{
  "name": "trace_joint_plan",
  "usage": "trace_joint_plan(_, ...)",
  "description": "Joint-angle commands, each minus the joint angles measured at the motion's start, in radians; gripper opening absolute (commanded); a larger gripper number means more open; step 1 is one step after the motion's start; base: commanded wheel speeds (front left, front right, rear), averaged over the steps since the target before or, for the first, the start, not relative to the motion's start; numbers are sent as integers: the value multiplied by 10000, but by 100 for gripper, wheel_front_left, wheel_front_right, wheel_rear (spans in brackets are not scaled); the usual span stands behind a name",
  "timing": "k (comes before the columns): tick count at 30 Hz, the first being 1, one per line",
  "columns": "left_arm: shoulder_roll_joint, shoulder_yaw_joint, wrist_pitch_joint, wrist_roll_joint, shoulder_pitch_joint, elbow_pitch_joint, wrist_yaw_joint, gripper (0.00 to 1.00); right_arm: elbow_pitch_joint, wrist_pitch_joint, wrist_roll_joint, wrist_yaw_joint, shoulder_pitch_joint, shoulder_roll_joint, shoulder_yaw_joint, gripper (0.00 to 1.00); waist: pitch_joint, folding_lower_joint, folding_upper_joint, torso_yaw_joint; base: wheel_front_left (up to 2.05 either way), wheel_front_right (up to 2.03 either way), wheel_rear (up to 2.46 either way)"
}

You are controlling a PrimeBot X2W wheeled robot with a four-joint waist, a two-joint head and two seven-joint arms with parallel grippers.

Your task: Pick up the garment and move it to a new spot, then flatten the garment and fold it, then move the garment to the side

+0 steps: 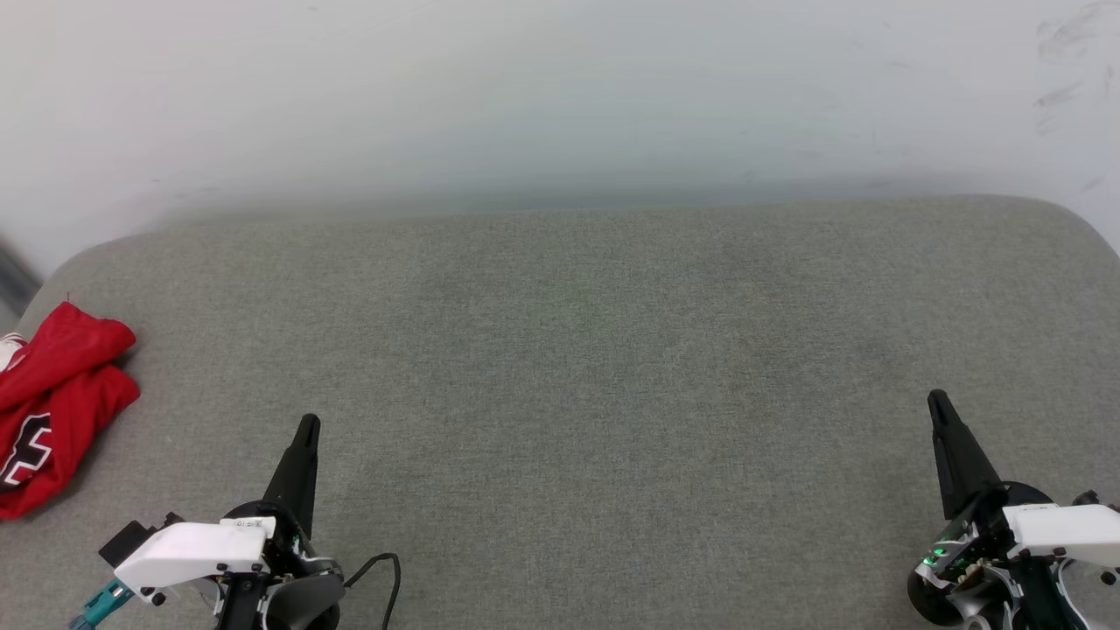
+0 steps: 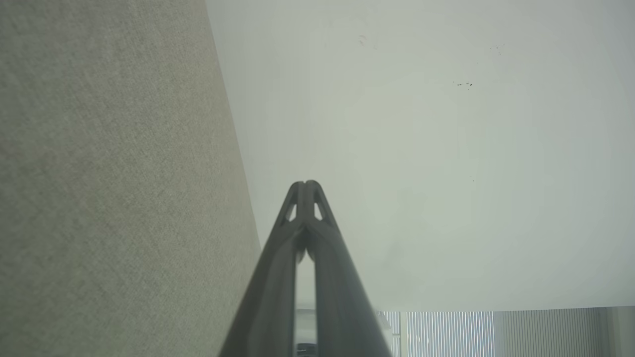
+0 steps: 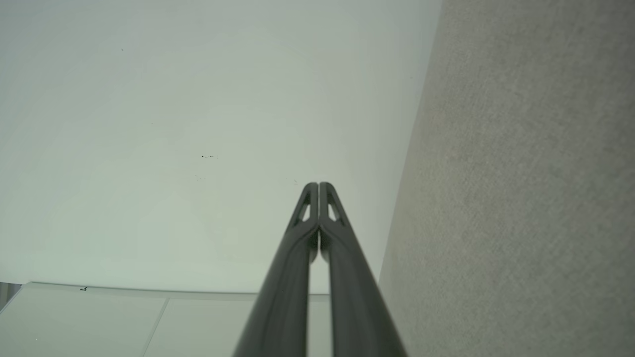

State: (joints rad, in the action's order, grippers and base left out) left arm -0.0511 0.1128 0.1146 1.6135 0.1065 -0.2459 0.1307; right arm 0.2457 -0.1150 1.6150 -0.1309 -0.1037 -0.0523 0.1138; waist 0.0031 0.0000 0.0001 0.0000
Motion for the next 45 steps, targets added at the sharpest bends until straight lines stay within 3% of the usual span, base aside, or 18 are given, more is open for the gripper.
trace_joint_plan(1, 8, 21, 6, -14, 73, 0, 24, 0, 7, 0, -44, 3, -123, 32, -8, 0, 0, 0, -1, 0, 0, 0, 0)
trace_joint_plan(6, 8, 21, 6, -14, 73, 0, 24, 0, 7, 0, -45, 3, -123, 32, -8, 0, 0, 0, -1, 0, 0, 0, 0)
trace_joint_plan(7, 0, 0, -2, -1, 0, 1, 0, 100, -1, 2, -1, 0, 0, 0, 0, 100, 0, 0, -1, 0, 0, 0, 0)
trace_joint_plan(16, 22, -26, -343, -133, -297, 135, -2, 100, 63, 340, -350, 2, 282, 10, -34, 100, 7, 0, -1, -10, 0, 0, 0)
trace_joint_plan(22, 20, 214, -635, -890, -341, 302, -29, 100, -320, 634, -1605, 2, 357, 10, 55, 100, 17, 0, -1, -18, 0, 0, 0)
trace_joint_plan(45, 12, -466, -1589, -6047, -735, 1818, -1443, 100, -1696, 1587, -6577, 2, 723, 9, -114, 100, 82, 0, -1, -15, 0, 0, 0)
